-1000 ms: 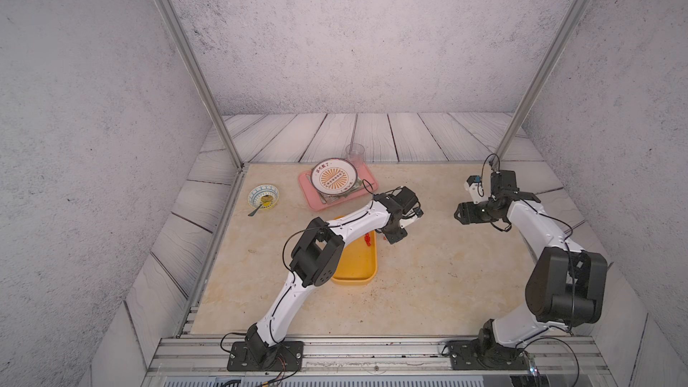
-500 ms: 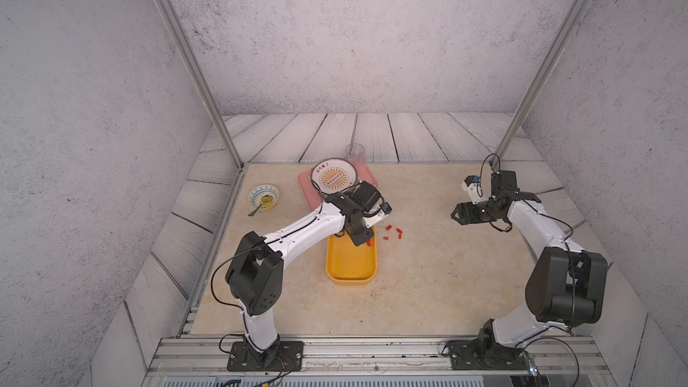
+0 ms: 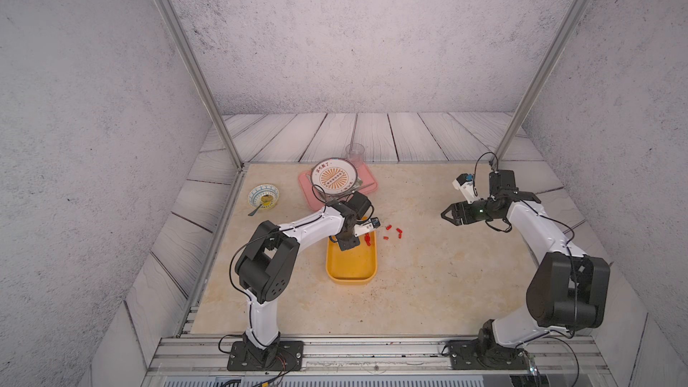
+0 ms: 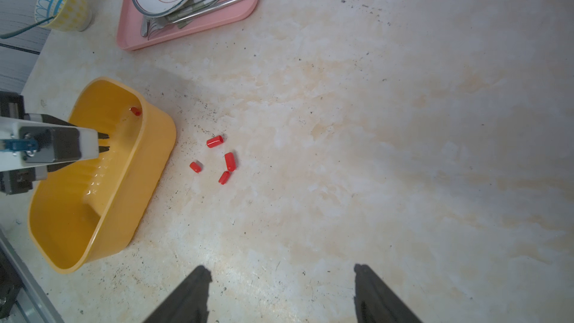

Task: Take the screw protection sleeves out of the storage box
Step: Pick up the screw protection sleeve from the storage box.

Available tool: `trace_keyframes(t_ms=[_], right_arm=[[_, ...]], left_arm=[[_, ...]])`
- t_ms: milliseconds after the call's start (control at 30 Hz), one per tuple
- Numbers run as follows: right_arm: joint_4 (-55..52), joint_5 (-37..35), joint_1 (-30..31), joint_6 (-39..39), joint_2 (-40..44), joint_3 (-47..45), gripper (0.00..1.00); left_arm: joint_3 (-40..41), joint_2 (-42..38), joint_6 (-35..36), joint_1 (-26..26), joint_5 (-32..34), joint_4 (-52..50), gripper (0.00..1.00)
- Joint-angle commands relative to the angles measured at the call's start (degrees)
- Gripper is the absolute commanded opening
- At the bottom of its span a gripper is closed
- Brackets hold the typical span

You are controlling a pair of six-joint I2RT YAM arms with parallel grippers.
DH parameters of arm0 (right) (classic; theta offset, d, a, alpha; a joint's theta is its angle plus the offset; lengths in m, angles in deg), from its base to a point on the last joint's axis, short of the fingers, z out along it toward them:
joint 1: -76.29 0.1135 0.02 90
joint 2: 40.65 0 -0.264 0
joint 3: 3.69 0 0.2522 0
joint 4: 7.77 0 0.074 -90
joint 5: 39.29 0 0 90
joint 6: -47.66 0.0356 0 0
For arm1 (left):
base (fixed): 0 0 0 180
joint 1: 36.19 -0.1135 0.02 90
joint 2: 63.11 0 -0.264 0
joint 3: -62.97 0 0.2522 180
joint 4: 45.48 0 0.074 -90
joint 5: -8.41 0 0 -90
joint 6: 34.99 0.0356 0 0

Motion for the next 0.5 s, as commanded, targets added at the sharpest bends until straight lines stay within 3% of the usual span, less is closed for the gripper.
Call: trace_keyframes(t_ms=[0, 467], right_arm=[[-1.3, 1.4, 0.0, -0.9, 1.3, 0.0, 0.76], [-1.7, 1.8, 0.0, -1.0, 0.9, 0.1, 0.76]], left_arm=[[0.6, 1.2, 5.0, -0.5, 3.4, 3.5, 0.19], [1.1, 4.9, 13.1, -2.6, 7.7, 8.0, 0.18]])
